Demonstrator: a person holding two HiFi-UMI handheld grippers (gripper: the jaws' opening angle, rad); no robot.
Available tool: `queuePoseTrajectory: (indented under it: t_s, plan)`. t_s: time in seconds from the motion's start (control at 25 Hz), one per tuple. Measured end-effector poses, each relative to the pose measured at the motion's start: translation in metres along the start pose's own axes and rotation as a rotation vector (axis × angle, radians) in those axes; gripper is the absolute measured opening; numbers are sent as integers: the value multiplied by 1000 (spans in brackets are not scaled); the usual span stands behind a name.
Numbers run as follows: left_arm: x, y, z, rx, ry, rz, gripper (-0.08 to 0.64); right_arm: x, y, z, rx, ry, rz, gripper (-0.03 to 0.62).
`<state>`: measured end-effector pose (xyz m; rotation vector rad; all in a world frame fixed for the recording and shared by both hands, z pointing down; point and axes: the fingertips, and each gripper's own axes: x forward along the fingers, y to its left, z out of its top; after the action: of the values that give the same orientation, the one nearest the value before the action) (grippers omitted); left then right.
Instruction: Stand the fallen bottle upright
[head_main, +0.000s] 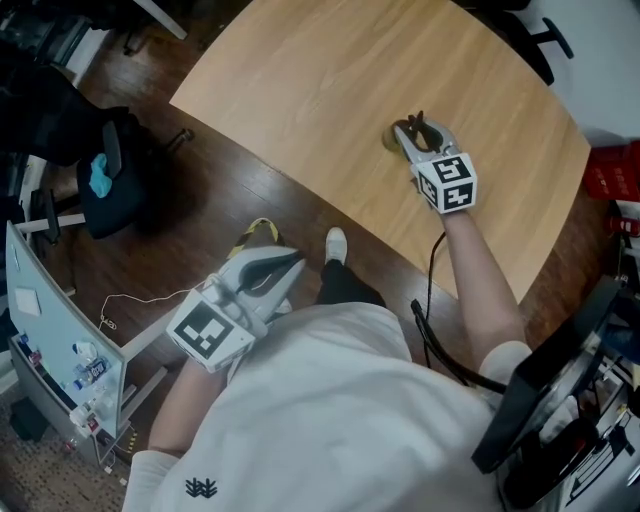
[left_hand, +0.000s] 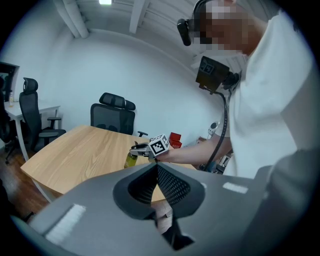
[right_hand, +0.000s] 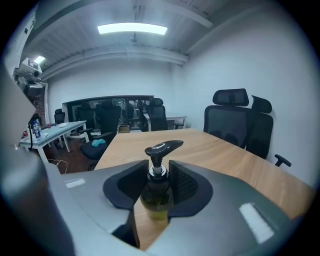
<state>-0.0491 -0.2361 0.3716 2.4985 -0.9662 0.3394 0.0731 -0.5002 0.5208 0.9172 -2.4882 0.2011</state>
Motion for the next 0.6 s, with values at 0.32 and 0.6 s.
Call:
queuePoseTrajectory:
  t_s: [0.32,0.6]
  plan:
    - [-11,-6,-3,-1,-7,10,0,13,-7,4,13,13,-26,132]
    - [-40,-9,-15,26,-18,19,0,-5,-23,2,79,15,-117,248]
